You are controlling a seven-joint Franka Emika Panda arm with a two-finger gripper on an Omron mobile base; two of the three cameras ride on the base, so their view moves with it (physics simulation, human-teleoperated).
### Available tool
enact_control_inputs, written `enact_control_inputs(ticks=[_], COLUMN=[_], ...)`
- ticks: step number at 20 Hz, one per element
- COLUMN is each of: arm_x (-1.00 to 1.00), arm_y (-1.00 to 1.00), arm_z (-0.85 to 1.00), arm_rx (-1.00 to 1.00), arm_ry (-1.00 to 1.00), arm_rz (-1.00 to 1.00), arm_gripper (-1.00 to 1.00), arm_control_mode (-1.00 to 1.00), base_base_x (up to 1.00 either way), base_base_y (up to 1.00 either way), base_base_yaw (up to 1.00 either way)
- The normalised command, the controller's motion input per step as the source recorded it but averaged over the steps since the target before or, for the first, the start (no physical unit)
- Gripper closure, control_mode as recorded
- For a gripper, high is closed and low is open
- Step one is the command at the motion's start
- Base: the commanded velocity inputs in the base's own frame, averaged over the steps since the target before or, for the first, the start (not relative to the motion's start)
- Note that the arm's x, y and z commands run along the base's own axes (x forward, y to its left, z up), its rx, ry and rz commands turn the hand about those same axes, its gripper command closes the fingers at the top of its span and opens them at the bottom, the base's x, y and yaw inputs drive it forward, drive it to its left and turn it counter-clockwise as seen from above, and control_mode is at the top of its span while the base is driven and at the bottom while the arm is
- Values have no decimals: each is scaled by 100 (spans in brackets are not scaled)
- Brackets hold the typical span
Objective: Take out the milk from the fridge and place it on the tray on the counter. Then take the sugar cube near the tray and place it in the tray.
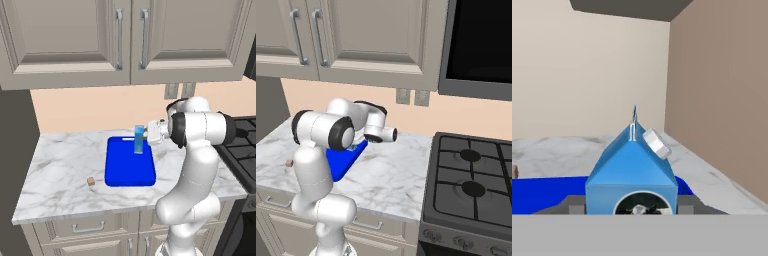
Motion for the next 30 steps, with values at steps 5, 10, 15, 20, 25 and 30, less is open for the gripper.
enact_control_inputs(ticks=[5, 10, 15, 20, 25, 30], arm_x=[16, 1, -10, -2, 1, 0], arm_y=[0, 0, 0, -1, -1, -17], arm_z=[-22, -14, 0, 7, 12, 21], arm_rx=[0, 0, 1, 0, 0, 1], arm_ry=[-1, 0, -2, -8, -2, 0], arm_rz=[0, 0, 0, 0, 0, 0], arm_gripper=[100, -100, -100, -100, -100, -100], arm_control_mode=[-100, -100, -100, -100, -100, -100], base_base_x=[0, 0, 0, 0, 0, 0], base_base_y=[0, 0, 0, 0, 0, 0], base_base_yaw=[0, 0, 0, 0, 0, 0])
